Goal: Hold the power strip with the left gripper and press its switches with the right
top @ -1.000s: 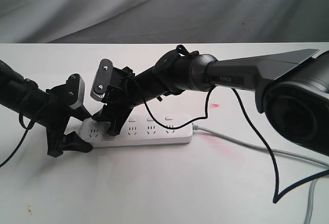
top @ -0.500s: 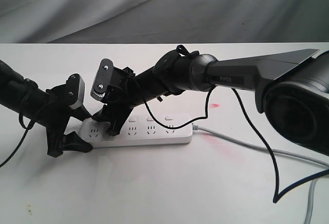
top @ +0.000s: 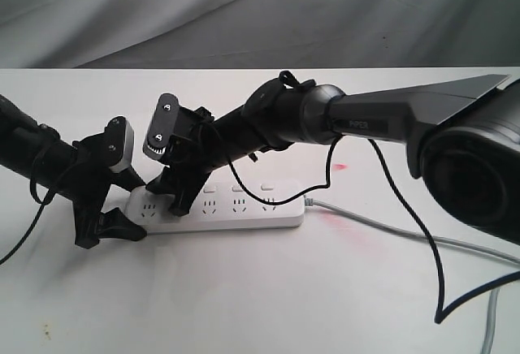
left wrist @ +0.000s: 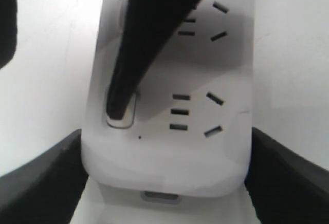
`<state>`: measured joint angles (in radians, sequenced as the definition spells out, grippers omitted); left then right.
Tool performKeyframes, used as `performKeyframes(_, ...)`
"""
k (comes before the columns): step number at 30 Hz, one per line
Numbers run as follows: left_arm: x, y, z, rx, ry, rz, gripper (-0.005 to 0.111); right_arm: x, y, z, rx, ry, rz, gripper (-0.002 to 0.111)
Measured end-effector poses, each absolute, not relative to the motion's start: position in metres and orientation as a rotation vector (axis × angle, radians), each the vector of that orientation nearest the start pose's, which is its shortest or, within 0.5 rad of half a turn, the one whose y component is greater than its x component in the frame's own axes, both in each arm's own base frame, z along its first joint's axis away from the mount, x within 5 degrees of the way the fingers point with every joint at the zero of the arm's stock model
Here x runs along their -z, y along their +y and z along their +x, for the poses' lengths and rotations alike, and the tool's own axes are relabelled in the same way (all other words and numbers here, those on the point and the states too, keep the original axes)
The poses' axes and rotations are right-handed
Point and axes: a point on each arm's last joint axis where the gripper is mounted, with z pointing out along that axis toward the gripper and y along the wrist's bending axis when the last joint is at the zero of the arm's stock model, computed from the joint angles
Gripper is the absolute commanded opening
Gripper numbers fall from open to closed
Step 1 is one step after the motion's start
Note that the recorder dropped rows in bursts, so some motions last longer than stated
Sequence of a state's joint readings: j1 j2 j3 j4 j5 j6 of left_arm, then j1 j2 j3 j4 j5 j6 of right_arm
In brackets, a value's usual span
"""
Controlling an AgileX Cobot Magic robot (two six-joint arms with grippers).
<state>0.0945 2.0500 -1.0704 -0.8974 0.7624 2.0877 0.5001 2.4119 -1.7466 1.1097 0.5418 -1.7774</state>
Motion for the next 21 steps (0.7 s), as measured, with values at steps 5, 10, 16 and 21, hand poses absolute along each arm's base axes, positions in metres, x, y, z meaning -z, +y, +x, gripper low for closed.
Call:
performKeyframes(5, -0.099, -0.016, 0.353, 0.454, 2.091, 1.587, 0.069, -0.113, 0.280, 0.427, -0.418, 1.737, -1.575, 0.051)
performKeyframes(10, -0.099, -0.016, 0.353, 0.454, 2.091, 1.587, 0.069, -0.124, 0.277, 0.428, -0.387, 1.710, -1.588, 0.051)
performKeyframes(16, -0.099, -0.016, 0.353, 0.454, 2.091, 1.587, 0.069, -0.133, 0.267, 0.432, -0.369, 1.718, -1.586, 0.051)
performKeyframes(21, -0.099, -0.016, 0.353, 0.454, 2.091, 1.587, 0.069, -0.132, 0.264, 0.432, -0.380, 1.728, -1.590, 0.051)
